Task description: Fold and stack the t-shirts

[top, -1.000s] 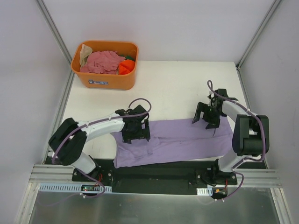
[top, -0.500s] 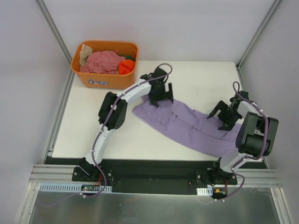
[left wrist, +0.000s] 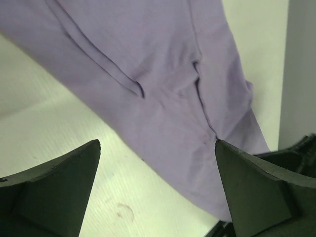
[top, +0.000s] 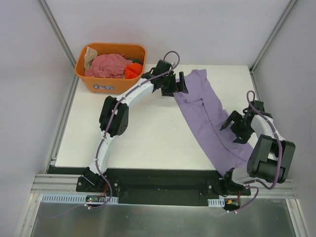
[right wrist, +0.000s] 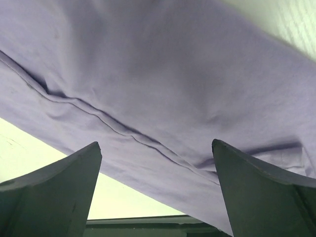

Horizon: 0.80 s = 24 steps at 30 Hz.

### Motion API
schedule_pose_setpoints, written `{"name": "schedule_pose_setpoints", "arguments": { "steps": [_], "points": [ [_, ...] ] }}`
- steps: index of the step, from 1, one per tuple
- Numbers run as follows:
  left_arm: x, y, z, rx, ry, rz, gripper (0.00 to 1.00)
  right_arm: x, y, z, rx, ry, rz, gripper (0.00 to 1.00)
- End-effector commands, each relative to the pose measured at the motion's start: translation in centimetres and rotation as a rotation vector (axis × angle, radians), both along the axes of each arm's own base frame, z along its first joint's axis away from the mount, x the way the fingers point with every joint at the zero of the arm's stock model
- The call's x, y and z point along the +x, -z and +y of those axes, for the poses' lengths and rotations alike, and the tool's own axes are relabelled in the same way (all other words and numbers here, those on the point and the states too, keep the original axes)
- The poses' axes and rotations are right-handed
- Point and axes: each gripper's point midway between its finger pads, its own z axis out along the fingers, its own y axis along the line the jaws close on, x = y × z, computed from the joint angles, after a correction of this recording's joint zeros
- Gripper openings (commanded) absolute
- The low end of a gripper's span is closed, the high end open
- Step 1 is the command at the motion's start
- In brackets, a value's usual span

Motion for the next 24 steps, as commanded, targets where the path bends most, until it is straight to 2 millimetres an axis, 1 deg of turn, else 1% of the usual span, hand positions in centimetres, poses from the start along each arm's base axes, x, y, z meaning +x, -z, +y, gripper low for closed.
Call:
{"name": "schedule_pose_setpoints", "arguments": {
  "steps": [1, 3, 4, 6, 7, 8, 9, 10, 12, 13, 15, 17, 18, 20, 21, 22, 23, 24],
  "points": [
    [-3.0, -3.8, -1.5, -0.073, 0.094, -0.049, 0.99, -2.9, 1.0, 1.0, -0.011, -0.026, 0.069, 0.96],
    [-4.3, -2.2, -2.7, -0.065, 0.126, -0.015, 0.99, -3.7, 1.8, 1.9, -0.003, -0.054, 0.093, 0.96],
    [-4.7, -1.9, -3.4, -0.073, 0.140, -0.004, 0.99, -3.8, 2.1, 2.4, 0.004, -0.068, 0.099, 0.96],
    [-4.9, -0.9, -4.9, -0.083, 0.155, 0.017, 0.99, -4.3, 2.6, 3.4, 0.014, -0.100, 0.117, 0.96],
    [-4.7, -0.9, -5.6, -0.094, 0.161, 0.016, 0.99, -4.5, 2.8, 3.9, 0.018, -0.119, 0.126, 0.96],
    [-4.5, -0.1, -6.2, -0.097, 0.161, 0.027, 0.99, -4.6, 2.9, 4.2, 0.017, -0.130, 0.132, 0.96],
    [-4.0, 0.0, -6.8, -0.111, 0.154, 0.030, 0.99, -4.8, 3.1, 4.7, 0.020, -0.147, 0.139, 0.96],
    [-3.6, 1.4, -7.2, -0.107, 0.149, 0.045, 0.99, -5.1, 3.2, 5.3, 0.028, -0.161, 0.145, 0.96],
    [-2.1, 2.6, -7.6, -0.100, 0.116, 0.034, 0.99, -5.5, 3.2, 6.6, 0.060, -0.188, 0.158, 0.96],
    [-1.2, 3.4, -7.5, -0.087, 0.097, 0.021, 0.99, -5.7, 3.0, 7.3, 0.081, -0.203, 0.159, 0.96],
    [0.8, 4.4, -6.4, -0.077, 0.031, 0.025, 0.99, -6.4, 2.6, 9.3, 0.108, -0.272, 0.158, 0.96],
    [3.0, 4.9, -5.0, -0.087, -0.020, 0.026, 0.99, -7.2, 2.4, 11.0, 0.117, -0.311, 0.166, 0.96],
    [4.6, 5.4, -3.8, -0.076, -0.061, 0.015, 0.99, -7.5, 2.1, 12.3, 0.139, -0.335, 0.158, 0.96],
    [6.5, 5.8, -2.2, -0.085, -0.105, 0.009, 0.99, -8.0, 1.7, 15.0, 0.180, -0.395, 0.142, 0.96],
    [7.6, 5.7, -1.6, -0.103, -0.119, -0.001, 0.99, -8.0, 1.3, 16.6, 0.204, -0.429, 0.131, 0.96],
    [8.4, 5.6, -1.2, -0.122, -0.131, -0.009, 0.99, -8.6, 1.0, 18.5, 0.232, -0.496, 0.132, 0.96],
    [9.3, 5.5, -0.8, -0.147, -0.143, -0.022, 0.99, -9.0, 0.5, 20.0, 0.262, -0.552, 0.139, 0.96],
    [10.1, 5.5, -0.6, -0.169, -0.148, -0.038, 0.99, -8.9, -0.3, 21.3, 0.283, -0.601, 0.132, 0.96]
  ]
}}
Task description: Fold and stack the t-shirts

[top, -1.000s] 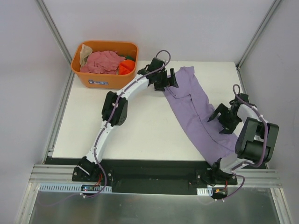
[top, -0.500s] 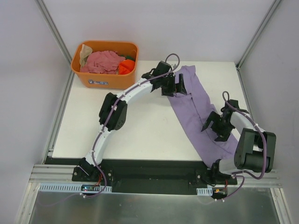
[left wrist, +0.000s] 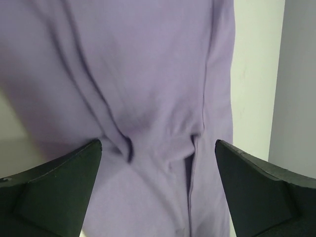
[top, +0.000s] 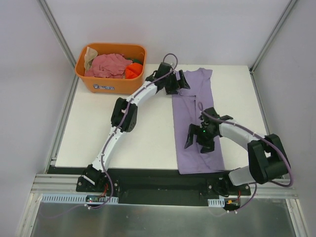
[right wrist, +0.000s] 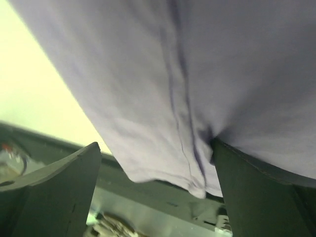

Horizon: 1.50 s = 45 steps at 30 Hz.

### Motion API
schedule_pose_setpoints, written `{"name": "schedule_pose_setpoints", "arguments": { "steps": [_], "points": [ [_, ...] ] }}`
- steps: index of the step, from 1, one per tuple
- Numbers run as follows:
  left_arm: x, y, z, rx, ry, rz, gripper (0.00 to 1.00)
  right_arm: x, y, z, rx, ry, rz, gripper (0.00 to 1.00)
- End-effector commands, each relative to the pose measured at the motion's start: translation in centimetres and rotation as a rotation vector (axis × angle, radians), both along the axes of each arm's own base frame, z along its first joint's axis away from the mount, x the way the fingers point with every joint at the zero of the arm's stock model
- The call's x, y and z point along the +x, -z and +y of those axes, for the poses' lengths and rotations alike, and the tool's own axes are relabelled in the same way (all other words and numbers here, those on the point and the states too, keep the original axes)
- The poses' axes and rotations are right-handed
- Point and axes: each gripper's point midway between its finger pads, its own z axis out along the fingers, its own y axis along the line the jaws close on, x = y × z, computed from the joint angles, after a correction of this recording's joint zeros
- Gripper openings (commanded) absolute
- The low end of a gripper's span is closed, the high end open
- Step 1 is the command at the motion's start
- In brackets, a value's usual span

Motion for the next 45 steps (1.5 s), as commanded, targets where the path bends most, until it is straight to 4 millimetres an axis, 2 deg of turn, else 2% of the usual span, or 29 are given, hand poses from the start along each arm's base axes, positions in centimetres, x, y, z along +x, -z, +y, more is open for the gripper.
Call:
{"name": "schedule_pose_setpoints", "arguments": {
  "steps": [1, 5, 8, 11, 14, 16, 18, 20, 21, 22, 25, 26, 27, 29, 30, 31, 33, 38, 42, 45],
  "points": [
    [5.6, -0.2, 3.0, -0.070, -0.122, -0.067, 0.99, -1.1, -2.8, 6.8, 0.162, -0.155, 0.027, 0.96],
    [8.0, -1.4, 3.4, -0.138, -0.157, -0.137, 0.99, -1.2, -5.7, 9.5, 0.178, -0.320, -0.053, 0.96],
    [9.1, -2.9, 3.7, -0.149, -0.187, -0.198, 0.99, -1.7, -7.3, 10.1, 0.221, -0.355, -0.076, 0.96],
    [9.0, -5.0, 3.8, -0.163, -0.171, -0.225, 0.99, -1.7, -7.9, 9.3, 0.194, -0.353, -0.130, 0.96],
    [8.0, -9.0, 3.8, -0.175, -0.112, -0.293, 0.99, -1.0, -7.5, 6.8, 0.066, -0.334, -0.211, 0.96],
    [6.7, -12.3, 3.9, -0.179, -0.063, -0.336, 0.99, -0.5, -8.1, 5.3, 0.004, -0.310, -0.279, 0.96],
    [4.0, -14.6, 4.1, -0.176, 0.011, -0.334, 0.99, -0.2, -8.6, 4.2, -0.032, -0.290, -0.345, 0.96],
    [0.1, -17.5, 4.3, -0.179, 0.088, -0.337, 0.99, -0.5, -8.1, 3.3, -0.059, -0.266, -0.354, 0.96],
    [-1.9, -17.3, 4.6, -0.155, 0.114, -0.321, 0.99, -0.9, -7.8, 2.8, -0.076, -0.255, -0.337, 0.96],
    [-4.1, -18.4, 4.8, -0.130, 0.131, -0.332, 0.99, -1.3, -7.4, 2.2, -0.098, -0.231, -0.311, 0.96],
    [-11.4, -16.7, 6.8, 0.018, 0.127, -0.311, 0.99, -2.6, -5.8, 0.7, -0.140, -0.168, -0.252, 0.96],
    [-14.0, -14.7, 7.7, 0.076, 0.115, -0.281, 0.99, -2.9, -5.3, 0.2, -0.157, -0.147, -0.247, 0.96],
    [-16.7, -14.0, 8.2, 0.112, 0.118, -0.278, 0.99, -3.2, -4.8, -0.4, -0.176, -0.125, -0.236, 0.96],
    [-22.2, -10.3, 9.8, 0.201, 0.114, -0.204, 0.99, -4.1, -3.9, -1.6, -0.219, -0.094, -0.193, 0.97],
    [-25.0, -9.8, 10.1, 0.201, 0.130, -0.183, 0.99, -4.1, -3.6, -2.5, -0.262, -0.078, -0.192, 0.97],
    [-27.5, -8.1, 10.7, 0.218, 0.148, -0.138, 0.99, -4.5, -3.1, -3.0, -0.278, -0.076, -0.174, 0.98],
    [-31.1, -5.4, 11.9, 0.251, 0.152, -0.043, 0.99, -5.1, -2.3, -3.6, -0.302, -0.066, -0.146, 0.97],
    [-37.8, -0.4, 13.2, 0.321, 0.202, 0.135, 0.88, -6.4, -0.3, -4.3, -0.334, -0.031, -0.079, 0.92],
    [-39.7, 1.3, 12.6, 0.355, 0.239, 0.197, 0.77, -6.9, 0.6, -4.1, -0.323, -0.011, -0.053, 0.86],
    [-40.1, 2.5, 12.4, 0.395, 0.233, 0.215, 0.67, -7.3, 1.2, -4.6, -0.350, 0.007, -0.037, 0.81]
  ]
}}
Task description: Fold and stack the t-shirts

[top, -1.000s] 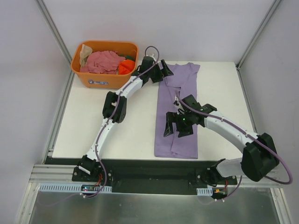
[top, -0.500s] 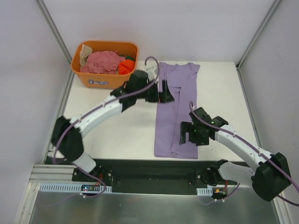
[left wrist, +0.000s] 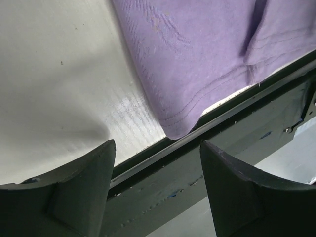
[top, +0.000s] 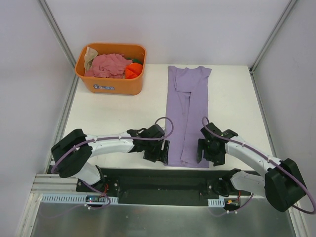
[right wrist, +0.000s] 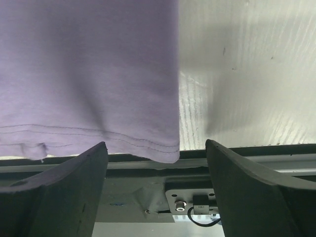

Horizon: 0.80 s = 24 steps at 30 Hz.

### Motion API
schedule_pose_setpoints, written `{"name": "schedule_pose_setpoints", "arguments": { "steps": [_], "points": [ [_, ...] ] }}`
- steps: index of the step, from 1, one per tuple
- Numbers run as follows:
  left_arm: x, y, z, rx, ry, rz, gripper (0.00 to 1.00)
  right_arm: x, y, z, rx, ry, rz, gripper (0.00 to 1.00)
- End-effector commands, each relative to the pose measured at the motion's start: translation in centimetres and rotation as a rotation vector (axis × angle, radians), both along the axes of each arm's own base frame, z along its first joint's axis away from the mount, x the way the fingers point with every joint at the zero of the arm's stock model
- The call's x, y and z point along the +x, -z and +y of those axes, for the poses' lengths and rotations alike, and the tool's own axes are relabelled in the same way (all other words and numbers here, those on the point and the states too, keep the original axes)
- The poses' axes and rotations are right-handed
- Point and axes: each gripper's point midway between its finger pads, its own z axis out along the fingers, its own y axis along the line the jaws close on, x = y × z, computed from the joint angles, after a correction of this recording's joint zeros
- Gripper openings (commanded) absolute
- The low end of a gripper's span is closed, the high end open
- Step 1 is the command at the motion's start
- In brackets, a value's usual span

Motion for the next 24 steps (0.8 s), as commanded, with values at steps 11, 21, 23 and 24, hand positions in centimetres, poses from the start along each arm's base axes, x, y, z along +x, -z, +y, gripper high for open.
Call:
{"name": "schedule_pose_setpoints", "arguments": {
  "steps": [11, 21, 23, 24],
  "points": [
    [1.8, 3.1, 0.2, 0.182, -0.094, -0.058, 0.19, -0.2, 0.6, -1.8, -0.110, 0.069, 0.026, 0.41],
    [1.1, 3.9, 2.0, 0.224, -0.116, -0.046, 0.00, -1.3, 0.2, -3.6, -0.174, 0.096, 0.044, 0.01],
    [1.0, 3.9, 2.2, 0.225, -0.118, -0.043, 0.00, -1.3, -0.1, -3.5, -0.156, 0.095, 0.033, 0.01],
    [0.9, 3.9, 2.2, 0.224, -0.116, -0.044, 0.00, -1.4, -0.3, -3.4, -0.144, 0.085, 0.029, 0.00]
  ]
}}
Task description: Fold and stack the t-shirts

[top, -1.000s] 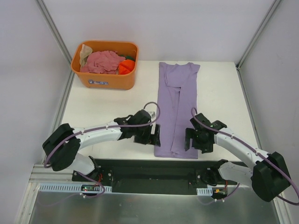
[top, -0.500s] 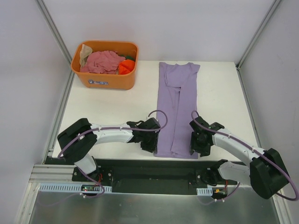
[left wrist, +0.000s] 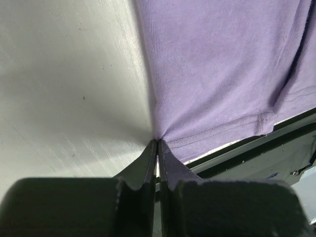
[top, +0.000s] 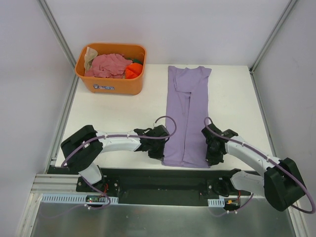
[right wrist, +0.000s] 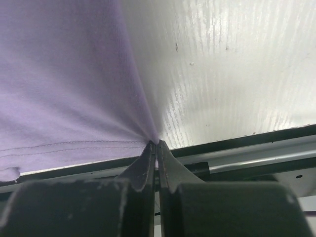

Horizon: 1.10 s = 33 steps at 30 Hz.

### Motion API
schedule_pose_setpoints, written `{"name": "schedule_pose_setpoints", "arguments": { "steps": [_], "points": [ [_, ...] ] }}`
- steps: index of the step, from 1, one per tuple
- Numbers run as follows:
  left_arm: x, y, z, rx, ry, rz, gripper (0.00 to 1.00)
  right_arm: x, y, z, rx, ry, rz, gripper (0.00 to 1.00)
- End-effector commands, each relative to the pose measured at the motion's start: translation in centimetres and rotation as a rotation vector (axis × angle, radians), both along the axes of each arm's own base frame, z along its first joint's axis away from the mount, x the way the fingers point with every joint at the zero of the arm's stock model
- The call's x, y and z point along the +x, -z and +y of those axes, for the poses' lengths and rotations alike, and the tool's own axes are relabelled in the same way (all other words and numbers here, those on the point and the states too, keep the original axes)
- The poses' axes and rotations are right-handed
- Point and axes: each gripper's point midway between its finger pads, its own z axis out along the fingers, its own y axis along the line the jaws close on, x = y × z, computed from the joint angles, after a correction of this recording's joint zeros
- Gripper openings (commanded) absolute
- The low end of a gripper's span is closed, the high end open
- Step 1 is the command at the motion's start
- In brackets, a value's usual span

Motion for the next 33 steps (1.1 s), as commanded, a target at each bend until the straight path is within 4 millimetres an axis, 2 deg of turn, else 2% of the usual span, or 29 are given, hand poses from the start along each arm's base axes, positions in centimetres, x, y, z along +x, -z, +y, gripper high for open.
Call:
{"name": "schedule_pose_setpoints", "arguments": {
  "steps": [1, 5, 10, 14, 17, 20, 22, 25, 28, 31, 33],
  "points": [
    [-0.8, 1.4, 2.9, 0.108, -0.020, 0.001, 0.00, -1.0, -1.2, -1.2, -0.021, -0.002, 0.005, 0.01],
    [-0.9, 1.0, 3.1, 0.096, -0.032, -0.004, 0.00, -1.3, -2.0, -0.6, 0.033, -0.011, -0.005, 0.00],
    [-1.6, 0.1, 2.7, 0.048, -0.017, 0.017, 0.00, -2.0, -2.1, 0.3, 0.104, -0.017, -0.003, 0.00],
    [-4.0, -1.6, 2.0, -0.022, 0.066, 0.034, 0.00, -3.6, -2.3, 1.9, 0.209, -0.055, 0.037, 0.00],
    [-5.9, -3.2, 2.4, -0.088, 0.092, 0.043, 0.00, -4.9, -3.0, 3.0, 0.290, -0.086, 0.023, 0.00],
    [-7.0, -4.8, 2.8, -0.159, 0.123, 0.039, 0.00, -6.0, -3.6, 4.2, 0.383, -0.105, 0.018, 0.00],
    [-6.9, -5.7, 2.7, -0.189, 0.139, 0.019, 0.00, -5.9, -4.0, 5.0, 0.439, -0.114, -0.014, 0.01],
    [-5.3, -7.0, 1.7, -0.200, 0.147, -0.057, 0.00, -4.3, -5.1, 5.6, 0.460, -0.139, -0.093, 0.00],
    [-2.6, -8.5, 0.3, -0.207, 0.145, -0.128, 0.00, -1.6, -6.5, 5.0, 0.371, -0.148, -0.175, 0.00],
    [1.2, -10.0, -0.7, -0.214, 0.085, -0.182, 0.00, 2.2, -8.3, 4.2, 0.297, -0.111, -0.283, 0.00],
    [4.5, -11.2, -0.9, -0.213, 0.030, -0.242, 0.00, 5.0, -9.4, 4.2, 0.300, -0.083, -0.347, 0.00]
  ]
}}
